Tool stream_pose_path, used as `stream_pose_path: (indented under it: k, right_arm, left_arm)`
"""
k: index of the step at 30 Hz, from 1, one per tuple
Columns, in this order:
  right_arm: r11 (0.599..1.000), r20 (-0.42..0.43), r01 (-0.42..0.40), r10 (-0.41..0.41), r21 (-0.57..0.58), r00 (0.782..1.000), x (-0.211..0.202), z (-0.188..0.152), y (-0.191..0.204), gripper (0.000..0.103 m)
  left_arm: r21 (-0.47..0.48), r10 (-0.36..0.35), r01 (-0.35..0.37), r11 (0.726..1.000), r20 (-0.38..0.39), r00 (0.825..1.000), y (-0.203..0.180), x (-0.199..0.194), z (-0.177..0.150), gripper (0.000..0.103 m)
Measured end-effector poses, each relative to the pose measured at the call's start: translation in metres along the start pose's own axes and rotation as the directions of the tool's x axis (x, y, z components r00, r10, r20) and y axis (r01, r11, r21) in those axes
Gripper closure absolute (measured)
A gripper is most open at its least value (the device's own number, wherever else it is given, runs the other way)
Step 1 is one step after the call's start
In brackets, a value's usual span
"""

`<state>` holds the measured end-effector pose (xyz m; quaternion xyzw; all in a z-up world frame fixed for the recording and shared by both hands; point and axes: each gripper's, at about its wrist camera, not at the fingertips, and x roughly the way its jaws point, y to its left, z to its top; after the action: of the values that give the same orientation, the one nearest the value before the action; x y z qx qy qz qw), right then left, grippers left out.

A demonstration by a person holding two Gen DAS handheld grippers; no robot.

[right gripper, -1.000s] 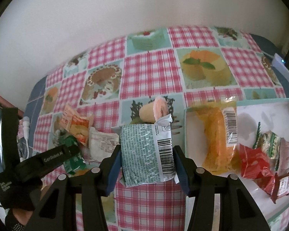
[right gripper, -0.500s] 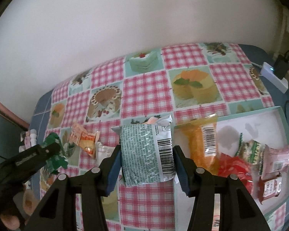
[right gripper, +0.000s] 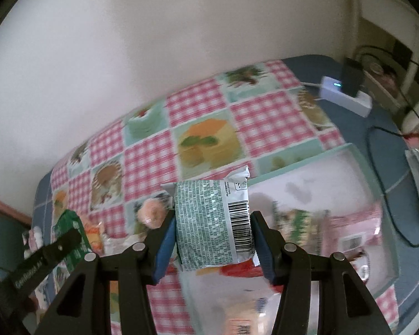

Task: Organize snacks
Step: 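Carry the teal pack and green pack over the white tray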

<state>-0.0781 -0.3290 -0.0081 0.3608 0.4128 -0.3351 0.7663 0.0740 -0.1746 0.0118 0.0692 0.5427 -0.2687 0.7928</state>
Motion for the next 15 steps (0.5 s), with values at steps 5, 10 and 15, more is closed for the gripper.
stream_pose_path:
  k: [5, 10, 15]
  right_arm:
    - [0.997, -0.006, 0.029, -0.028, 0.065, 1.000, 0.000, 0.007, -0.038, 0.048]
    - [0.991, -0.020, 0.072, -0.071, 0.108, 0.997, 0.006, 0.011, -0.072, 0.048]
    - [0.986, -0.036, 0.096, -0.092, 0.138, 0.995, 0.013, 0.013, -0.095, 0.048]
  left_arm:
    - [0.065, -0.029, 0.031, 0.997, -0.034, 0.999, -0.035, 0.014, -0.012, 0.061]
    - [0.143, -0.053, 0.060, 0.988, -0.046, 0.997, -0.077, 0.030, -0.025, 0.061]
    - [0.246, -0.061, 0.073, 0.967, -0.056, 0.997, -0.123, 0.048, -0.043, 0.061]
